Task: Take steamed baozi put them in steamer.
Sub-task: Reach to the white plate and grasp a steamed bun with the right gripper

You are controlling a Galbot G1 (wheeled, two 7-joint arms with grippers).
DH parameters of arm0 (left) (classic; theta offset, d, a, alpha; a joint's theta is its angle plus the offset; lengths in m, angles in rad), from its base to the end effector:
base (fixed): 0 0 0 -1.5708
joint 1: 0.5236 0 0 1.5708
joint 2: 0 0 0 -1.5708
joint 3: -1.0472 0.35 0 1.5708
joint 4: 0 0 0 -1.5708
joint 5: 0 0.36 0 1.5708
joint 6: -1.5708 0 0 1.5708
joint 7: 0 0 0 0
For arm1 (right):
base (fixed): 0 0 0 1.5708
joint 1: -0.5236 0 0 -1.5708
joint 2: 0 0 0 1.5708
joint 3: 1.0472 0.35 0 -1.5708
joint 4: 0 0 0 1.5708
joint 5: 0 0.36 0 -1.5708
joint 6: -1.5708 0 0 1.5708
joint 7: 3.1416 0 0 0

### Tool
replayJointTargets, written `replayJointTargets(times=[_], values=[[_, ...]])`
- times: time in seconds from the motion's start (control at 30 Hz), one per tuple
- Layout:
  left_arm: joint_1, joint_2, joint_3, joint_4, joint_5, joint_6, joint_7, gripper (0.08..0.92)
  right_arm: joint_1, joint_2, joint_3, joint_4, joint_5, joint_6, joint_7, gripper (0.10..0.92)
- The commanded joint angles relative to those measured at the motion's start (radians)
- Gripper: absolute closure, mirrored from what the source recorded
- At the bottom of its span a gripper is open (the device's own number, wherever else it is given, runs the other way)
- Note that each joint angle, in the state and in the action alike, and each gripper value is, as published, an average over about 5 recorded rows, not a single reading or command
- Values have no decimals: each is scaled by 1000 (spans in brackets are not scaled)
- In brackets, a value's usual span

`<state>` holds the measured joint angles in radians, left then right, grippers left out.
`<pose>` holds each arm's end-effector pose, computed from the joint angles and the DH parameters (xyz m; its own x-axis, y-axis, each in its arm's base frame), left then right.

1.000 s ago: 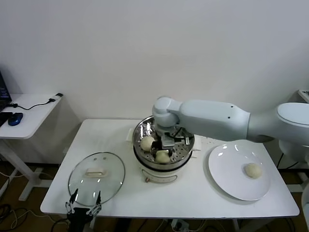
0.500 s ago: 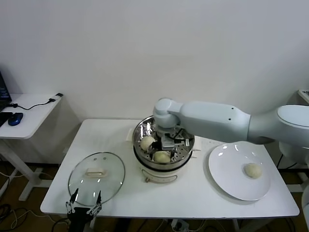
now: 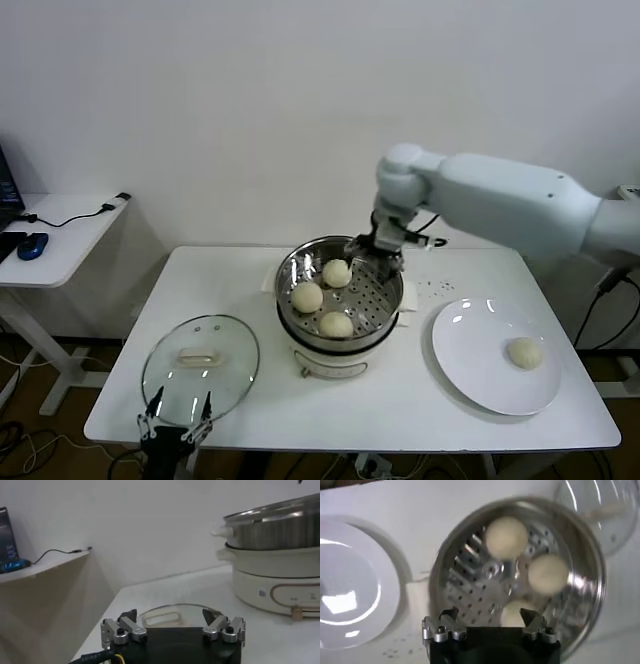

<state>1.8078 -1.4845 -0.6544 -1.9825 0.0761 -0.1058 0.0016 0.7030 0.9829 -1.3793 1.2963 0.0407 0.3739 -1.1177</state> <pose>0.0981 0.0606 -0.3714 -0.9709 -0.0608 0.2317 -0.0082 0.9751 0.2218 0.5654 0.0244 -0.0123 -0.1832 -0.1520 0.9712 -0.4561 -0.8620 -0.2210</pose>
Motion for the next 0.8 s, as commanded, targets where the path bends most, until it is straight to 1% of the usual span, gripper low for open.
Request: replayJointTargets(times=[0.03, 0.1, 0.2, 0.4, 0.5, 0.57, 0.8], values=[[5, 1, 0, -14, -1, -2, 3, 177, 118, -326, -173, -10, 340, -475, 115, 203], [6, 0, 3, -19, 1, -2, 5, 177, 70, -399, -151, -5, 369, -559, 108, 203], [8, 0, 5, -27, 7, 0, 6, 177, -54, -487, -65, -25, 353, -604, 79, 203], [19, -1, 3, -35, 18, 4, 6, 177, -392, -583, 231, -93, 155, -570, -3, 203], [23, -2, 2, -34, 26, 4, 5, 177, -572, -608, 378, -114, 45, -536, -28, 203], [25, -4, 2, -34, 31, 5, 5, 177, -650, -611, 437, -127, -1, -521, -33, 203], [28, -12, 6, -32, 50, 5, 4, 177, -732, -559, 516, -222, -68, -486, -18, 203]])
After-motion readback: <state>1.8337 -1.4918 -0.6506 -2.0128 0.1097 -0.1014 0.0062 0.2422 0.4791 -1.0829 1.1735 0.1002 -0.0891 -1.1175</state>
